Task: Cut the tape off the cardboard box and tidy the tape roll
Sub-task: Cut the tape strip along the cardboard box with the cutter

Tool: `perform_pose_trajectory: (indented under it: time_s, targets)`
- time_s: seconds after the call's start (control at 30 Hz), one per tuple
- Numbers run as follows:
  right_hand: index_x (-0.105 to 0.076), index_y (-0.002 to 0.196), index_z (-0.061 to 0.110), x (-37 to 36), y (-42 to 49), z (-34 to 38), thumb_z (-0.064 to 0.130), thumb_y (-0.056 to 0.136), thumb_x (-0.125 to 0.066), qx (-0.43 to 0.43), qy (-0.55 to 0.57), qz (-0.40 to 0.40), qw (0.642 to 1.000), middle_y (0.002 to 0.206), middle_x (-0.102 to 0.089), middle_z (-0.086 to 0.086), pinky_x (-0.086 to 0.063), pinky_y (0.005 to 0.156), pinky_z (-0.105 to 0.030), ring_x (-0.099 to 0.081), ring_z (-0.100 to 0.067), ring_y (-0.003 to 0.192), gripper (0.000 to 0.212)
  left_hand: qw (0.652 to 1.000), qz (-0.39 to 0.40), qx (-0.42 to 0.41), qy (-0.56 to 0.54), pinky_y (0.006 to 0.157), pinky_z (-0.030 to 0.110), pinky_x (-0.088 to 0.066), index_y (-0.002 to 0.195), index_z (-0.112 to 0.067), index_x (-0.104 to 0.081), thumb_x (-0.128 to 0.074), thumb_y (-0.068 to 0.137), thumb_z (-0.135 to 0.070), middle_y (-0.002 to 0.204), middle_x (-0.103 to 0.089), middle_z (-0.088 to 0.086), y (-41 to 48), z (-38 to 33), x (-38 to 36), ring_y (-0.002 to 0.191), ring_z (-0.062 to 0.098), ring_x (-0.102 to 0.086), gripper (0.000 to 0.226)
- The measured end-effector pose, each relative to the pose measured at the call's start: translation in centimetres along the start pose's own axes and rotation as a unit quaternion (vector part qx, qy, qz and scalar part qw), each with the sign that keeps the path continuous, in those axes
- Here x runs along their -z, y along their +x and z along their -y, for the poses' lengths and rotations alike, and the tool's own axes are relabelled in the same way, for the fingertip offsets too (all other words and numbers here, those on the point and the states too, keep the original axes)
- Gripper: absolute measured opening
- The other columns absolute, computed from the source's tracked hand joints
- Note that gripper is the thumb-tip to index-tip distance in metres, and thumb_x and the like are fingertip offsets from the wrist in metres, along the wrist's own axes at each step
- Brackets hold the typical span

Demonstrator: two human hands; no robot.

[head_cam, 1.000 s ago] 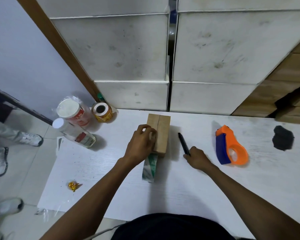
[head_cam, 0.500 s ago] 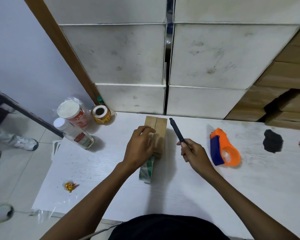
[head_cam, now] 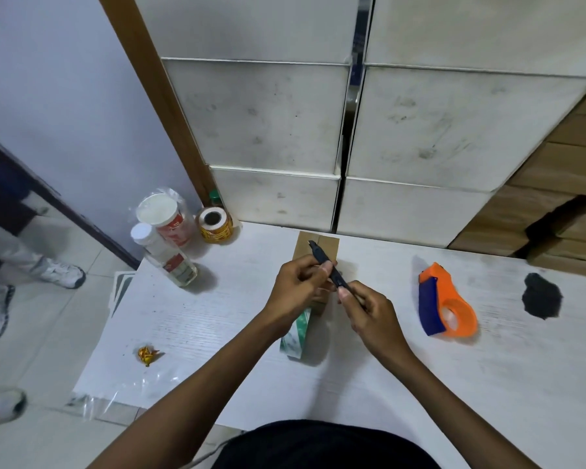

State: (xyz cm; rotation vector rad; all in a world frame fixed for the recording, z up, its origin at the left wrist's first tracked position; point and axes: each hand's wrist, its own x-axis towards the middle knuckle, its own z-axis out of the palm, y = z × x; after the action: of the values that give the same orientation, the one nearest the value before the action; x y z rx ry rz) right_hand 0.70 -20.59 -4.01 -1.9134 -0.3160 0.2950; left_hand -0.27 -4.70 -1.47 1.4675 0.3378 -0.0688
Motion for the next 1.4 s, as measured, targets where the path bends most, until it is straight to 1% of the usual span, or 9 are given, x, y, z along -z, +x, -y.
perform_pose_trajectory:
  time_s: [0.2,0.37,0.63,0.77,0.87,1.03,1.13,1.3,1.4]
  targets:
    - [-0.056,0.073,0.004,-0.5,-0.3,0.2,0.053,0.088,-0.051,0.004,0.032,-0.015,0.999,0.060,-0.046,-0.017,-0.035,0.051,-0.038,-0.040,-0.012,0.053,0.051,1.000,-0.004,0.003,-0.024,0.085,0.046,-0.058,0.101,-0.008,-0.070,-0.058,0.098,-0.012,0.088,-0.074,0.009,-0.7,0.4,0.0,0.083,0.023,-0.071,0.014]
    - [-0.048,0.064,0.013,-0.9,-0.4,0.7,0.044,0.091,-0.054,-0.010,0.054,-0.033,0.998,0.052,-0.039,0.006,-0.031,0.053,-0.033,-0.035,-0.010,0.053,0.042,0.999,-0.006,-0.007,-0.042,0.083,0.039,-0.061,0.099,-0.009,-0.070,-0.057,0.098,-0.011,0.091,-0.074,0.014,-0.9,0.6,-0.2,0.087,0.026,-0.072,0.013]
    - [-0.064,0.053,0.033,-0.7,-0.6,0.9,0.020,0.099,-0.056,-0.022,0.085,0.002,0.996,0.039,-0.040,0.012,-0.029,0.049,-0.026,-0.031,-0.003,0.041,0.048,0.999,-0.004,-0.007,-0.044,0.065,0.023,-0.060,0.101,0.017,-0.061,-0.058,0.097,-0.007,0.085,-0.067,0.023,-1.5,1.2,-0.2,0.070,0.016,-0.070,0.024]
    - [-0.067,0.059,0.030,-1.0,-0.6,0.9,0.021,0.100,-0.053,-0.030,0.071,0.014,0.997,0.039,-0.045,0.014,-0.032,0.048,-0.020,-0.038,-0.002,0.039,0.044,0.999,-0.010,-0.013,-0.031,0.070,0.029,-0.062,0.100,0.014,-0.063,-0.060,0.096,-0.011,0.085,-0.068,0.022,-1.3,1.6,-0.1,0.079,0.024,-0.070,0.025]
    - [-0.062,0.069,0.010,-0.5,-0.3,0.7,0.029,0.099,-0.054,-0.039,0.065,0.049,0.996,0.046,-0.045,0.008,-0.037,0.048,-0.026,-0.041,-0.004,0.043,0.036,0.999,-0.003,-0.010,-0.038,0.076,0.032,-0.062,0.105,0.004,-0.068,-0.059,0.097,-0.010,0.090,-0.072,0.019,-1.2,1.6,0.2,0.086,0.026,-0.071,0.019]
    - [-0.061,0.079,0.012,-0.3,0.1,1.0,0.032,0.101,-0.049,-0.059,0.032,0.103,0.992,0.044,-0.051,0.011,-0.039,0.048,-0.026,-0.043,-0.002,0.040,0.032,1.000,0.017,-0.004,-0.014,0.085,0.043,-0.060,0.108,-0.005,-0.072,-0.063,0.095,-0.012,0.096,-0.075,0.022,-0.8,1.9,1.1,0.087,0.027,-0.072,0.018]
    - [-0.064,0.080,0.017,-0.5,0.5,0.8,0.032,0.103,-0.042,-0.034,-0.057,0.076,0.995,0.045,-0.052,0.014,-0.035,0.049,-0.021,-0.043,-0.003,0.041,0.035,1.000,-0.002,0.006,0.018,0.080,0.033,-0.061,0.107,-0.011,-0.072,-0.068,0.091,-0.016,0.091,-0.075,0.015,-1.0,2.3,2.1,0.090,0.022,-0.072,0.017]
    - [-0.060,0.092,0.011,0.4,0.6,-0.4,0.030,0.103,-0.042,-0.009,-0.114,0.062,0.991,0.061,-0.061,-0.004,-0.044,0.054,-0.030,-0.053,-0.004,0.049,0.028,0.982,-0.130,0.080,0.112,0.074,0.027,-0.057,0.121,-0.025,-0.055,-0.084,0.074,-0.035,0.105,-0.066,0.002,-1.9,4.8,4.8,0.096,0.025,-0.067,0.055]
    - [-0.056,0.096,0.013,0.9,0.4,-1.4,0.030,0.101,-0.046,-0.010,-0.157,0.088,0.984,0.065,-0.059,-0.006,-0.039,0.053,-0.029,-0.051,-0.010,0.053,0.020,0.955,-0.091,0.003,0.281,0.085,0.026,-0.052,0.139,-0.028,-0.041,-0.088,0.067,-0.037,0.133,-0.050,-0.002,-2.1,6.1,6.6,0.112,0.019,-0.056,0.086]
